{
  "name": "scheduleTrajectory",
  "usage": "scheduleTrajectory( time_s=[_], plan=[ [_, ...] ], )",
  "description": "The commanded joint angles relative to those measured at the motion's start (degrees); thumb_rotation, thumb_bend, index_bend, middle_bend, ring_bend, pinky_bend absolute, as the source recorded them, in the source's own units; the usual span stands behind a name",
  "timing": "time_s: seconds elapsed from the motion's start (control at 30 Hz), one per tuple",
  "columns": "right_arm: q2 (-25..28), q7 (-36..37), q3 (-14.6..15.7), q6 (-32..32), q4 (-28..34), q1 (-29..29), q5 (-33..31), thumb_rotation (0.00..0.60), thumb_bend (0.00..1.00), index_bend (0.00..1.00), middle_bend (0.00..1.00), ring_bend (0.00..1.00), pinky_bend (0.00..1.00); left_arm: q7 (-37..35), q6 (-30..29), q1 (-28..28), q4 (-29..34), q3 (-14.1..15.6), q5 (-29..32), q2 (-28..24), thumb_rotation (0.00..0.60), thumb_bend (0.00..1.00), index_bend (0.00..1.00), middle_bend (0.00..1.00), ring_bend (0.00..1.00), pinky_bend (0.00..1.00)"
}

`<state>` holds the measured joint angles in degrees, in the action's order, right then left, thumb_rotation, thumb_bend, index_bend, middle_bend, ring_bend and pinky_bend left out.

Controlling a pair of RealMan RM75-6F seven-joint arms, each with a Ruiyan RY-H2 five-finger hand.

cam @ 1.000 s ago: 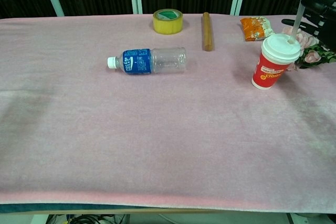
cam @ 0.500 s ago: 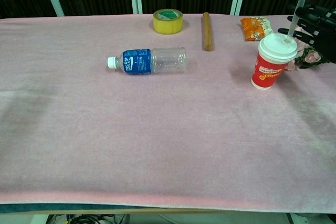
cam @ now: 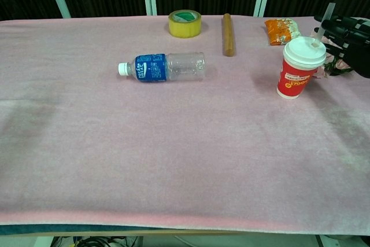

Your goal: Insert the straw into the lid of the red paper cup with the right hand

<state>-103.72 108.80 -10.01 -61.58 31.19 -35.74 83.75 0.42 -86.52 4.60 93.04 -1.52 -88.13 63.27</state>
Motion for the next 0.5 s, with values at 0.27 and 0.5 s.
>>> scheduleTrajectory(
  time_s=[0.27, 0.5],
  plan=[
    [-0.5, 0.2, 0.9, 1.6, -1.0, 0.0, 0.2, 0.6, 0.38, 0.68, 0.04, 0.03, 0.19, -0.1, 0.1, 0.0, 0.1, 0.0, 0.0, -0.1, 0.6, 0.62, 0.07, 0.04, 0.0, 0.0],
    [-0.7, 0.6, 1.5, 2.2, -1.6, 0.1, 0.4, 0.6, 0.38, 0.68, 0.04, 0.03, 0.19, -0.1, 0.2, 0.0, 0.1, 0.1, 0.0, -0.1, 0.6, 0.62, 0.07, 0.04, 0.0, 0.0]
  ],
)
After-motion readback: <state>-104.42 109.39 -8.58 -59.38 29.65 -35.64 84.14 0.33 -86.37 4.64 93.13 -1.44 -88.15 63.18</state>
